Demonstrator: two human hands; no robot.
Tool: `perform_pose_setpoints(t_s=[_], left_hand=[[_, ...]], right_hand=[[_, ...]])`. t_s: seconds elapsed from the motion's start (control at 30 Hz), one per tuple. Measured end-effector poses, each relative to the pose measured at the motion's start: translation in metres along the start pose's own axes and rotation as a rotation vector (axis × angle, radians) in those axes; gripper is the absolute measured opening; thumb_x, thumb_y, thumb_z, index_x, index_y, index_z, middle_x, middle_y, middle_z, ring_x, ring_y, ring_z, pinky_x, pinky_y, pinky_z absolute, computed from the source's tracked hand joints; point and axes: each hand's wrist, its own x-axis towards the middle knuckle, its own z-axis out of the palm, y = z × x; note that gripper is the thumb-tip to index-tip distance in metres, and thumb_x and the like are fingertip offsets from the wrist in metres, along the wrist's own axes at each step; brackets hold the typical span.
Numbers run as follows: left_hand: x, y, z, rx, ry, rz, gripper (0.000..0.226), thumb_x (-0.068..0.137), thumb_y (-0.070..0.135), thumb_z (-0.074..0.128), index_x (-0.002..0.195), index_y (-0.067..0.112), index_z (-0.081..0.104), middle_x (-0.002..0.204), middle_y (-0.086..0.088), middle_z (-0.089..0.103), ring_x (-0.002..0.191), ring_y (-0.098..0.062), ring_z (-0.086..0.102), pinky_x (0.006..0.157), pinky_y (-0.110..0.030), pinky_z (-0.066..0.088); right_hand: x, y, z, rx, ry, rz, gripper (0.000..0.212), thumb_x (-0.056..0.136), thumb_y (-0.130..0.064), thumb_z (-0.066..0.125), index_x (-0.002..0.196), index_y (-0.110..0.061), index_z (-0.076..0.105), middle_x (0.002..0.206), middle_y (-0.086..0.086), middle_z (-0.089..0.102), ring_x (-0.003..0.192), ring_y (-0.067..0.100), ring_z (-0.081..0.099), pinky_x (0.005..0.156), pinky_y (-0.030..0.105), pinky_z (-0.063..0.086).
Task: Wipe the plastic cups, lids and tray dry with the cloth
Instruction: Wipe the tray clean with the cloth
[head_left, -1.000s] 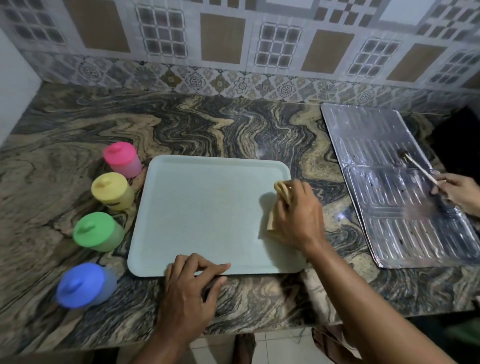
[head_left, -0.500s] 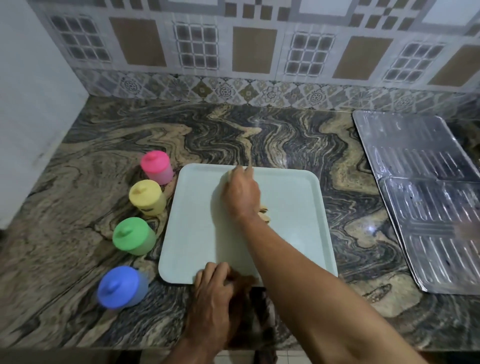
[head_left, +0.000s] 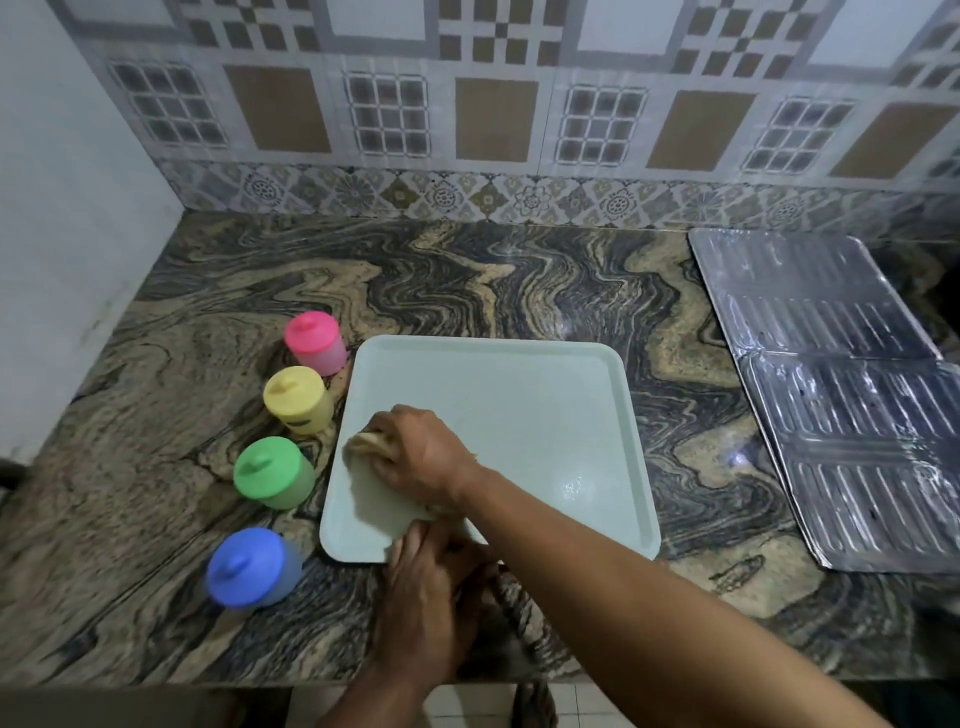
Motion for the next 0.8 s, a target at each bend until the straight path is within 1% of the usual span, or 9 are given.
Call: perform_pose_setpoints(t_s=[0.1,0.2,0.3,0.33,0.4,0.47,0.57,0.67,0.8], left_hand=[[-0.001,0.001,-0.001,-0.024,0.0,-0.016,0.024,0.09,0.03,0.066,0.113,0.038,0.068,0.121,0.006,0.063,0.11,-0.026,0.056,0.08,-0.044,0.046],[0.0,-0.002,0.006,-0.023,0.05,-0.03,0.043,0.085,0.016,0.078,0.119,0.034,0.059,0.127,0.004,0.064,0.115,-0.036,0.061,0.085,-0.047,0.05],[-0.005,-0.008,0.013,0.029,0.09,0.018,0.046,0.101,0.046,0.061,0.141,0.024,0.052,0.138,-0.003,0.066,0.132,-0.034,0.055,0.109,-0.044,0.044],[-0.005,-0.009,0.015,0.049,0.078,0.017,0.046,0.102,0.046,0.06,0.141,0.024,0.052,0.137,-0.003,0.066,0.129,-0.035,0.056,0.108,-0.046,0.046],[-0.004,-0.005,0.011,0.071,0.051,-0.04,0.042,0.09,0.027,0.076,0.127,0.031,0.057,0.123,0.001,0.065,0.11,-0.037,0.061,0.087,-0.047,0.052],[-0.002,0.002,0.008,0.117,0.055,-0.062,0.03,0.083,0.021,0.08,0.106,0.033,0.066,0.104,0.005,0.058,0.094,-0.03,0.056,0.075,-0.043,0.047],[-0.003,0.004,0.006,0.062,0.097,-0.044,0.019,0.091,0.028,0.076,0.108,0.036,0.075,0.095,0.012,0.052,0.09,-0.018,0.05,0.077,-0.036,0.042],[-0.004,0.004,0.006,0.016,0.121,-0.044,0.024,0.092,0.031,0.077,0.115,0.04,0.075,0.095,0.014,0.053,0.09,-0.015,0.049,0.079,-0.036,0.043],[-0.003,0.002,0.006,0.002,0.121,-0.054,0.025,0.09,0.032,0.08,0.113,0.038,0.076,0.096,0.014,0.053,0.092,-0.015,0.05,0.079,-0.037,0.045]], right_hand=[[-0.013,-0.002,0.001,-0.014,0.182,0.049,0.036,0.096,-0.02,0.068,0.13,-0.01,0.062,0.118,0.016,0.059,0.094,0.045,0.065,0.08,0.05,0.054],[0.006,-0.023,0.008,-0.026,0.348,0.155,0.034,0.1,-0.019,0.061,0.133,-0.012,0.054,0.119,0.018,0.054,0.084,0.048,0.063,0.068,0.051,0.054],[0.02,-0.034,0.02,-0.164,0.252,0.143,0.041,0.102,-0.011,0.053,0.142,-0.013,0.048,0.121,0.02,0.048,0.081,0.049,0.064,0.06,0.047,0.044],[0.02,-0.031,0.019,-0.232,0.205,0.126,0.045,0.101,-0.009,0.054,0.145,-0.014,0.048,0.124,0.021,0.048,0.082,0.049,0.065,0.06,0.046,0.042],[0.012,-0.017,0.009,-0.325,0.156,0.124,0.051,0.098,-0.009,0.059,0.147,-0.015,0.048,0.135,0.022,0.046,0.09,0.048,0.067,0.064,0.048,0.044],[-0.006,0.008,-0.011,-0.337,0.196,0.193,0.05,0.097,-0.012,0.06,0.146,-0.013,0.05,0.14,0.023,0.046,0.093,0.048,0.068,0.07,0.049,0.047],[-0.049,0.061,-0.051,-0.378,0.333,0.35,0.038,0.092,-0.013,0.067,0.128,-0.008,0.057,0.121,0.022,0.05,0.079,0.047,0.065,0.062,0.045,0.039],[-0.095,0.104,-0.087,-0.5,0.393,0.481,0.026,0.093,-0.013,0.062,0.119,-0.009,0.058,0.112,0.02,0.05,0.072,0.047,0.064,0.06,0.048,0.048],[-0.126,0.115,-0.107,-0.626,0.26,0.528,0.042,0.089,-0.018,0.072,0.126,-0.01,0.054,0.115,0.019,0.047,0.077,0.047,0.065,0.064,0.046,0.043]])
